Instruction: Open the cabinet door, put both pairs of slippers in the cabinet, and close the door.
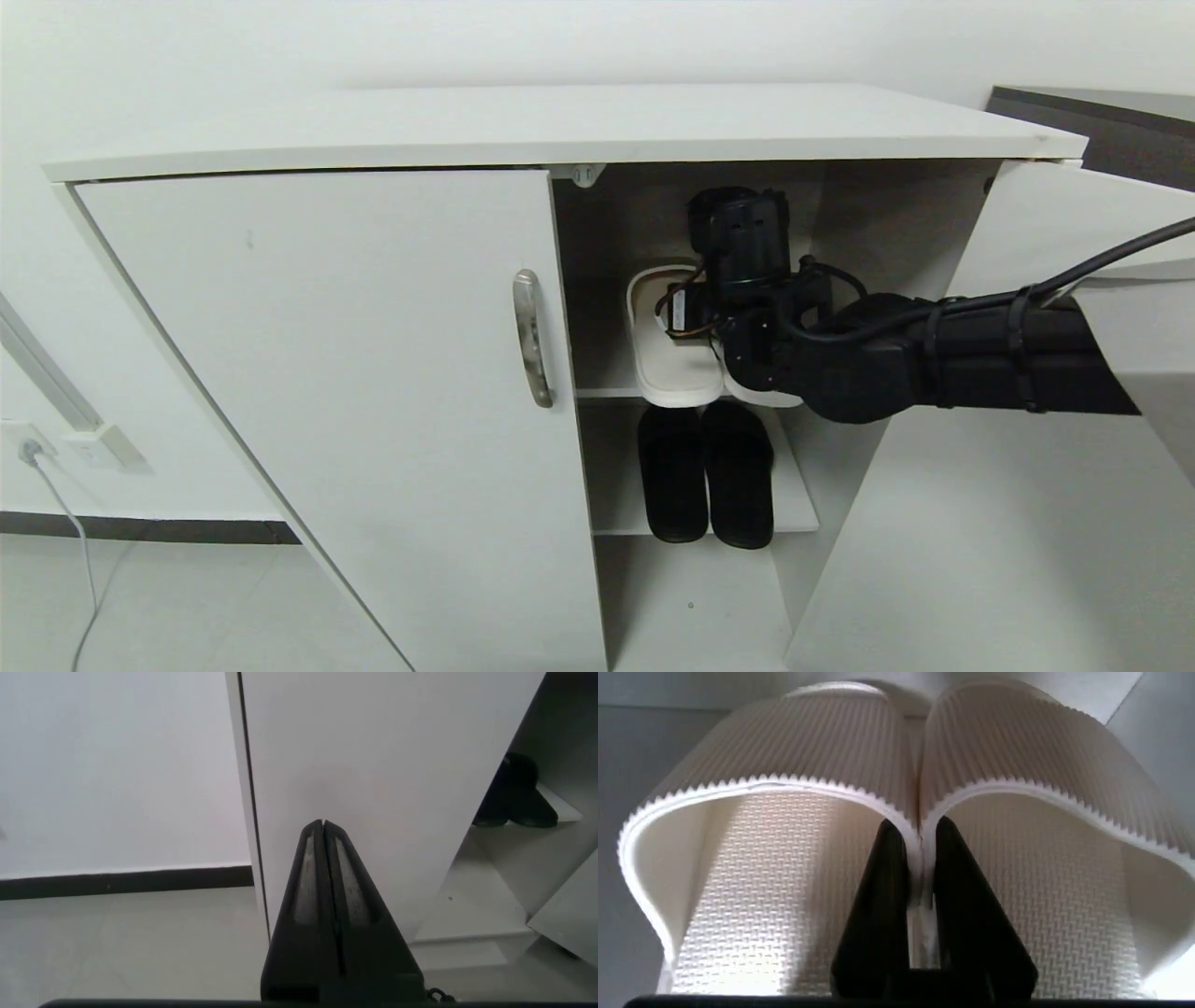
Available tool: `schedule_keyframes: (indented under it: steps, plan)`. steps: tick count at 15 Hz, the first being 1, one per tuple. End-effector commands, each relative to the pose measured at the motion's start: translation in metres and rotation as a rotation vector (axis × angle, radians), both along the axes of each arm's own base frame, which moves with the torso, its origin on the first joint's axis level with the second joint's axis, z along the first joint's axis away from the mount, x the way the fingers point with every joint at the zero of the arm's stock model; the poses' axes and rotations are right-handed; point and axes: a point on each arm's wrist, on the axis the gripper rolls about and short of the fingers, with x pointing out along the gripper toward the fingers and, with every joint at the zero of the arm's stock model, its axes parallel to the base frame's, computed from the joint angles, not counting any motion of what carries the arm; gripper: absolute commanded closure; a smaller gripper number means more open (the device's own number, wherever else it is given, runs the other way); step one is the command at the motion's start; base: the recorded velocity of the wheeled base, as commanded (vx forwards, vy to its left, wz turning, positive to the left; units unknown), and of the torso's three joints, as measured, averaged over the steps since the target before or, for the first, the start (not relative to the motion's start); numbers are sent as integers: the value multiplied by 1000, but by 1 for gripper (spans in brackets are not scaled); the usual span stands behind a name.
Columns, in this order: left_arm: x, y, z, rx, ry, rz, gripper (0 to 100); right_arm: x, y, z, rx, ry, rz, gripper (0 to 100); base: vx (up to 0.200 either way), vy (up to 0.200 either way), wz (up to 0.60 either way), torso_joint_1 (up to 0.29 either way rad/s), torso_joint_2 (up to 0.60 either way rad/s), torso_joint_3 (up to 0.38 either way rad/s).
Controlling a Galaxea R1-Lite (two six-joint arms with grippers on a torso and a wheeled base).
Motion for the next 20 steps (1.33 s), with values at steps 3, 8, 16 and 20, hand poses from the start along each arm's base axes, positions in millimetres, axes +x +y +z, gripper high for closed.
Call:
schedule_keyframes:
  steps: [3,8,16,20]
  plan:
    - [0,0,0,0,0,0,100,4,1,-5,-4,7,0,0,0,0,0,0,0,0]
    - [0,0,0,-2,0,0,100,-6,-5,-1,-12,15,7,0,0,0,0,0,0,0]
    - [0,0,0,-2,0,0,100,-117,-30,14,0,10,151,0,0,0,0,0,0,0]
    - [0,0,0,-2,0,0,100,-166,-58,-7,26,11,359,0,0,0,0,0,0,0]
